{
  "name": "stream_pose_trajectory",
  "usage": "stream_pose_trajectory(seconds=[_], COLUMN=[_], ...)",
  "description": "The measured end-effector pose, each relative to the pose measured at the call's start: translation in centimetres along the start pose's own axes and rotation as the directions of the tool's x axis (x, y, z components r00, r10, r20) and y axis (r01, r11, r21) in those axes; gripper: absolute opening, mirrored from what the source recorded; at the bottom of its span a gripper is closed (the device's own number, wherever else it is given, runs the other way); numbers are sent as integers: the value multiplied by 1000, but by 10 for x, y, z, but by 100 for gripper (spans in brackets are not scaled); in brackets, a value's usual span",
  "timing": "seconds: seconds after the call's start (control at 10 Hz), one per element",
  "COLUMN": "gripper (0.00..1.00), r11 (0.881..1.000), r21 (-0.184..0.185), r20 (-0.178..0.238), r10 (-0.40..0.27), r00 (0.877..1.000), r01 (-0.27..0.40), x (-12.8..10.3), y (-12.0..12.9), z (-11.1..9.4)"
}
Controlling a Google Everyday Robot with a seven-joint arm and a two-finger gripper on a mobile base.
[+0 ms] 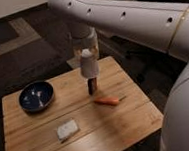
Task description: Place the ceramic cup over the eraser
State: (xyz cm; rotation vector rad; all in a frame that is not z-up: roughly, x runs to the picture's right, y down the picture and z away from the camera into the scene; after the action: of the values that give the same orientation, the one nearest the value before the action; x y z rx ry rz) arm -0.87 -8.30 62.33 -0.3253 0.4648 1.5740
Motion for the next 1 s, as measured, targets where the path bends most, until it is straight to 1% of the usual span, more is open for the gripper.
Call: stream_pose_trajectory(seconds=[0.2, 0.5, 0.8, 1.0], gripper=[0, 0, 0, 0], r11=[1000, 1000, 1000, 999], r21=[-15, -12, -25, -26], r20=[-14, -30, -39, -49], r10=[5, 8, -14, -35], r00=[1000, 1000, 999, 998], r01=[-5, -9, 13, 34], x=[0, -6, -15, -18], y=[-1, -6, -4, -4], z=[10, 25, 43, 54])
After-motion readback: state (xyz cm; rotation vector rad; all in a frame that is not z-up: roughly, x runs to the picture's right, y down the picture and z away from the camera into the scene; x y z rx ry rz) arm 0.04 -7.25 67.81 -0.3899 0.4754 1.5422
